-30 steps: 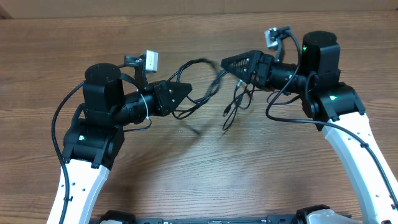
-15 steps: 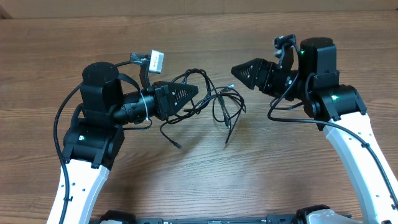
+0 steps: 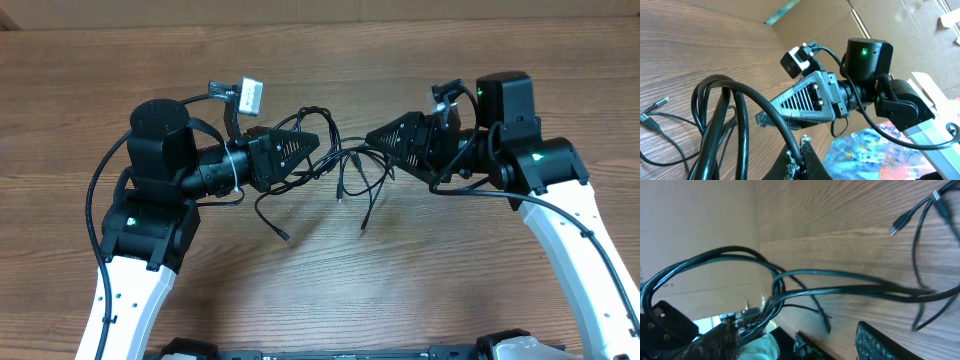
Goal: Untangle cables
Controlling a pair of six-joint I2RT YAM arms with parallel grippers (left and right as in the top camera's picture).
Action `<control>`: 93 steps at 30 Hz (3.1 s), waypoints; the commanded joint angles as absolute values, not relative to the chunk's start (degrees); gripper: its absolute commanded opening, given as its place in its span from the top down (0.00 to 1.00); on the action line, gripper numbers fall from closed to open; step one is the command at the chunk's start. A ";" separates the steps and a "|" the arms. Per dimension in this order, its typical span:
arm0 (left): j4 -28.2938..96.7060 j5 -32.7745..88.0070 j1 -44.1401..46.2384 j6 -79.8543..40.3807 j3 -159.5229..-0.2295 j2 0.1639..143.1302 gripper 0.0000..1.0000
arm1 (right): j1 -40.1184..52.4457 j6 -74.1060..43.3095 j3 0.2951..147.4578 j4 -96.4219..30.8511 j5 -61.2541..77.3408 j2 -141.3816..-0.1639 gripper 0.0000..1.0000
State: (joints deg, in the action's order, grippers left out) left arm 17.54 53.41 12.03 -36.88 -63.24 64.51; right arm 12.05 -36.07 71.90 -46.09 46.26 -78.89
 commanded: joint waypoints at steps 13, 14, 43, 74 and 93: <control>13.45 55.57 12.45 -37.80 -63.53 64.42 0.96 | 24.16 -44.80 73.12 -39.13 34.96 -77.78 0.42; 12.93 55.57 12.45 -38.04 -63.53 64.42 0.96 | 24.16 -44.82 73.10 -39.27 34.96 -77.93 0.40; 5.08 63.11 12.45 -41.43 -63.53 64.40 0.96 | 24.16 -47.24 73.08 -30.11 43.94 -82.54 0.28; 9.17 59.59 13.04 -34.04 -63.53 65.23 0.95 | 28.97 -46.46 73.08 -33.85 44.66 -82.54 0.31; -1.63 74.56 -1.06 -17.32 -63.53 76.12 0.96 | 28.27 -43.16 73.08 -40.45 36.40 -82.54 0.25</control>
State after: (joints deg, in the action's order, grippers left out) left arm 3.31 65.47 2.57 -15.81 -63.20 72.88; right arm 28.51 -44.58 71.96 -40.58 38.00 -82.41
